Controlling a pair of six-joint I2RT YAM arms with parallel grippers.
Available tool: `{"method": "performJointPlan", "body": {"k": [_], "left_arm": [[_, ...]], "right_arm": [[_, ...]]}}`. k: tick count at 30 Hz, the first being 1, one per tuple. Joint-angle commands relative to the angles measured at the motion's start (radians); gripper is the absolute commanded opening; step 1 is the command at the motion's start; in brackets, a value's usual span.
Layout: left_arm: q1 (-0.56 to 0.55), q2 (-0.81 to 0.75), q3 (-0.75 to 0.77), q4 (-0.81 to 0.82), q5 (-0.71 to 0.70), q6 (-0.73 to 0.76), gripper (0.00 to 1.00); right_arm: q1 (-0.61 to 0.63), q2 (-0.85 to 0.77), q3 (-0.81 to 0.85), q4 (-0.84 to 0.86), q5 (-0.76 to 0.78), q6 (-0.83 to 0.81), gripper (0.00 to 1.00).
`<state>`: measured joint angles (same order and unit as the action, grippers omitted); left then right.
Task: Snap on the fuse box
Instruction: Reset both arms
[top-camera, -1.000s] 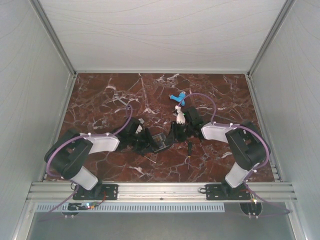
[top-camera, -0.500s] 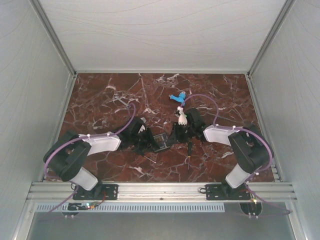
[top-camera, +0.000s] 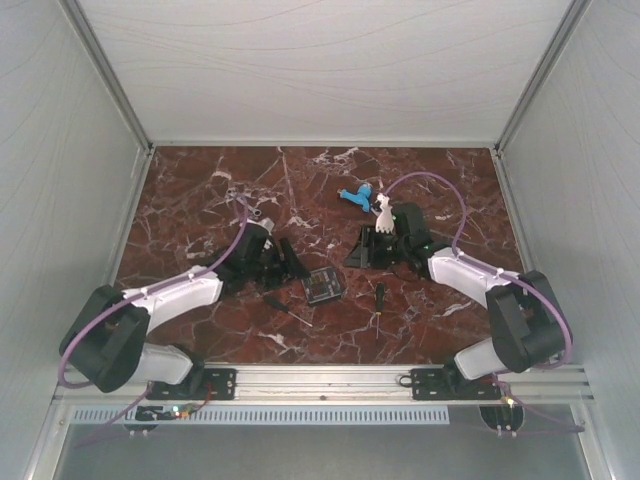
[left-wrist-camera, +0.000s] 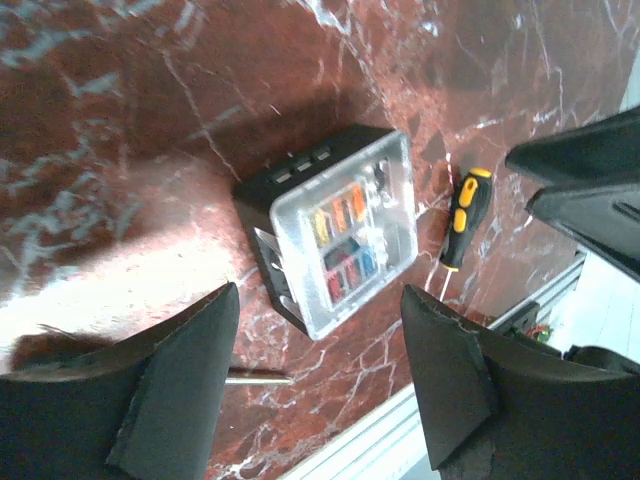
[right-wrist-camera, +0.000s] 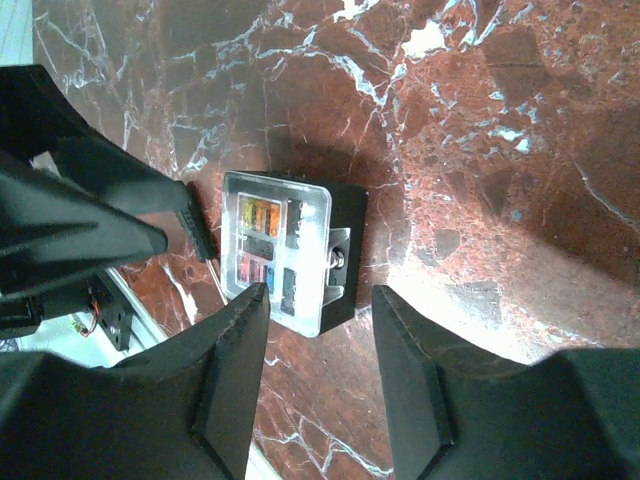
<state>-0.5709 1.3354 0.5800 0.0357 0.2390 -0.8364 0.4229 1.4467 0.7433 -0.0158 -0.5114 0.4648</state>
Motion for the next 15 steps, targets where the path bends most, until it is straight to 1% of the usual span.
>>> {"method": "performJointPlan", "body": {"k": [1,5,7,9,10,13,14,15], "left_arm": [[0.044,-0.006,0.014,0.020,0.000,0.040,0.69],[0.133,-0.078,-0.032,0.041,-0.049,0.064,0.84],[0.185,-0.112,-0.043,0.050,-0.116,0.084,0.91],[0.247,-0.143,-0.048,0.061,-0.198,0.112,0.97],[0.278,-0.154,-0.048,0.066,-0.241,0.127,0.99],[0.386,-0.193,-0.056,0.080,-0.338,0.141,0.99],[0.414,-0.208,-0.072,0.099,-0.383,0.134,0.99],[0.437,-0.223,-0.095,0.128,-0.441,0.131,0.99]], "right_arm": [[-0.020,-0.011,0.011,-0.032,0.056,-0.035,0.45],[-0.118,-0.118,-0.033,-0.035,0.230,-0.055,0.55],[-0.165,-0.175,-0.054,-0.023,0.352,-0.062,0.65],[-0.193,-0.227,-0.077,0.000,0.492,-0.072,0.72],[-0.204,-0.260,-0.088,0.014,0.569,-0.077,0.75],[-0.216,-0.317,-0.133,0.077,0.824,-0.105,0.86],[-0.223,-0.326,-0.159,0.115,0.896,-0.106,0.89],[-0.234,-0.331,-0.187,0.174,0.955,-0.115,0.90]]}}
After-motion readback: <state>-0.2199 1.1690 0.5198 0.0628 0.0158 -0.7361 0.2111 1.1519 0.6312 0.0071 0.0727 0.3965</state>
